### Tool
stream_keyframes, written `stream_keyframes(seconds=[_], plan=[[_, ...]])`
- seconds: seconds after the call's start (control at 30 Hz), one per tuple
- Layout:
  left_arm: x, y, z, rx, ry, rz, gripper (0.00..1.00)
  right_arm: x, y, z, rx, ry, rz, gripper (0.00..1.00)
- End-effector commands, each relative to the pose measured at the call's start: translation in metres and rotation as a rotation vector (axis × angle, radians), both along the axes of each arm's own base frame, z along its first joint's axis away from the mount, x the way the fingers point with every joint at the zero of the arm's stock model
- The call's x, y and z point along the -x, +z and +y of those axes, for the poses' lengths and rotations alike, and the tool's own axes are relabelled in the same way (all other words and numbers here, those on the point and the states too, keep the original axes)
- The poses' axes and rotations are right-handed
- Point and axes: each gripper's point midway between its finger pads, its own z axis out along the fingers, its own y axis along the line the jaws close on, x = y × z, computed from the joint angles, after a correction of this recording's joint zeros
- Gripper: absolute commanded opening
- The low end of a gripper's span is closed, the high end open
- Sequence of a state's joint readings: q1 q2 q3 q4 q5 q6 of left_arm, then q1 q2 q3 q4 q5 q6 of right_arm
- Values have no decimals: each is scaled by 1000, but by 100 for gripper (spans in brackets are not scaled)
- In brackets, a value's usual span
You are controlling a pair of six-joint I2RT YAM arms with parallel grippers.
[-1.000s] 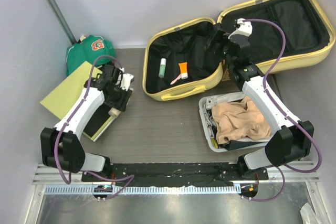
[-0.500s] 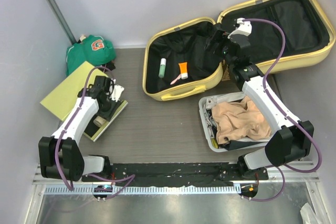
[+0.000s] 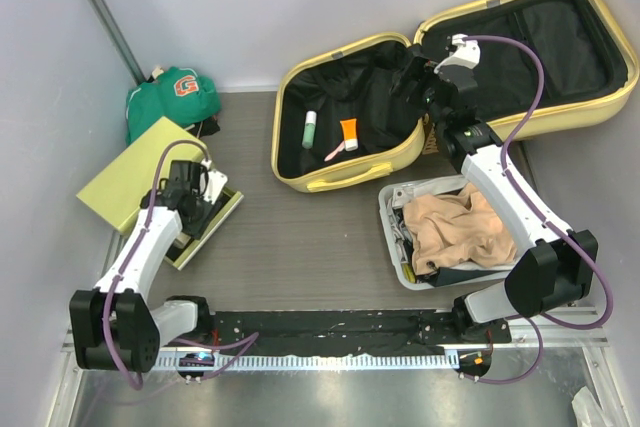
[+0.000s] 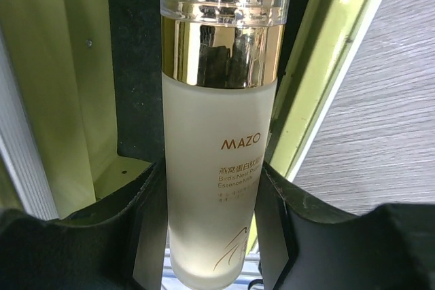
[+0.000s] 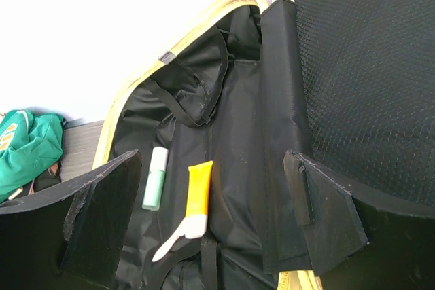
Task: Open, take out, and arrange the luggage
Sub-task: Place the personal item in the drawer, then pick up the personal item from the luggage.
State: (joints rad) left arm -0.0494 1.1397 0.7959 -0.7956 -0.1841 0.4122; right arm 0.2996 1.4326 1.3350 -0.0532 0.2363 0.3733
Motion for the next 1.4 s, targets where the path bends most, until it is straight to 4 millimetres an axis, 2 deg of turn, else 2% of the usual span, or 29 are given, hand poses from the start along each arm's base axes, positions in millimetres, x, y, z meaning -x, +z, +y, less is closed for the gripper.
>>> stream_keyframes(seconds=[0.0, 0.1, 0.2, 0.3, 0.33, 0.37, 0.4, 0.43, 0.47, 0.53, 0.57, 0.6, 0.63, 0.67, 0.7, 0.77, 0.8, 0.87, 0.9, 0.93, 1.0, 1.03, 1.1, 1.13, 1.23, 1.27, 1.33, 1.37], plan=[[-14, 6, 9, -43, 19, -44, 45, 1, 28, 3, -40, 9, -77, 96], [-19, 9, 10, -43, 37, -56, 62, 1, 27, 3, -39, 9, -74, 96], [-21, 11, 12, -55, 51, -59, 93, 2, 25, 3, -38, 7, -71, 96], [-26, 17, 11, -45, 57, -72, 96, 2, 26, 2, -34, 3, -75, 96], [-30, 26, 9, -28, 69, -95, 96, 2, 24, 2, -29, 3, -70, 96], [-34, 29, 6, -9, 80, -104, 94, 1, 24, 2, -26, 4, -71, 96], [-38, 37, 2, 10, 99, -126, 86, 1, 23, 1, -21, 3, -69, 96], [-41, 44, -4, 45, 120, -141, 83, 0, 21, 1, -15, 2, -65, 96], [-54, 62, -18, 93, 125, -194, 81, -1, 20, 1, -14, -1, -64, 96], [-69, 81, -44, 149, 98, -256, 81, -2, 18, 0, -12, -9, -60, 96], [-79, 101, -73, 196, 51, -314, 81, -4, 15, 0, -11, -12, -53, 96], [-88, 105, -90, 216, 23, -321, 81, -5, 14, -1, -9, -18, -50, 96], [-98, 113, -108, 244, -7, -349, 81, -7, 20, 0, -23, -20, -76, 96], [-111, 136, -139, 309, -45, -401, 81, -10, 20, -1, -22, -30, -76, 95], [-130, 129, -157, 338, -52, -388, 82, -10, 20, -1, -22, -33, -76, 95], [-156, 133, -195, 451, -62, -378, 81, -13, 26, -4, -16, -47, -83, 95], [-189, 134, -216, 509, -14, -382, 81, -15, 26, -4, -10, -51, -80, 94], [-219, 130, -237, 560, 17, -361, 80, -17, 37, -6, 7, -60, -101, 94], [-242, 156, -251, 609, 30, -401, 79, -18, 38, -8, 12, -69, -103, 94], [-261, 118, -261, 584, 57, -332, 78, -18, 42, -9, 19, -77, -112, 94], [-282, 102, -271, 584, 80, -297, 74, -20, 42, -13, 35, -97, -111, 93], [-301, 92, -282, 601, 78, -295, 73, -22, 40, -14, 39, -103, -108, 93], [-310, 82, -290, 675, 90, -281, 68, -25, 42, -12, 48, -93, -111, 93], [-305, 60, -288, 693, 135, -232, 68, -26, 39, -11, 54, -89, -91, 93], [-306, 39, -276, 675, 156, -210, 66, -30, 40, -10, 55, -91, -81, 93], [-304, 25, -276, 664, 153, -186, 66, -31, 41, -10, 54, -91, -82, 93], [-304, 20, -292, 730, 94, -153, 65, -34, 42, -6, 46, -81, -84, 93], [-307, 12, -300, 757, 75, -133, 63, -39, 36, -5, 51, -77, -66, 93]])
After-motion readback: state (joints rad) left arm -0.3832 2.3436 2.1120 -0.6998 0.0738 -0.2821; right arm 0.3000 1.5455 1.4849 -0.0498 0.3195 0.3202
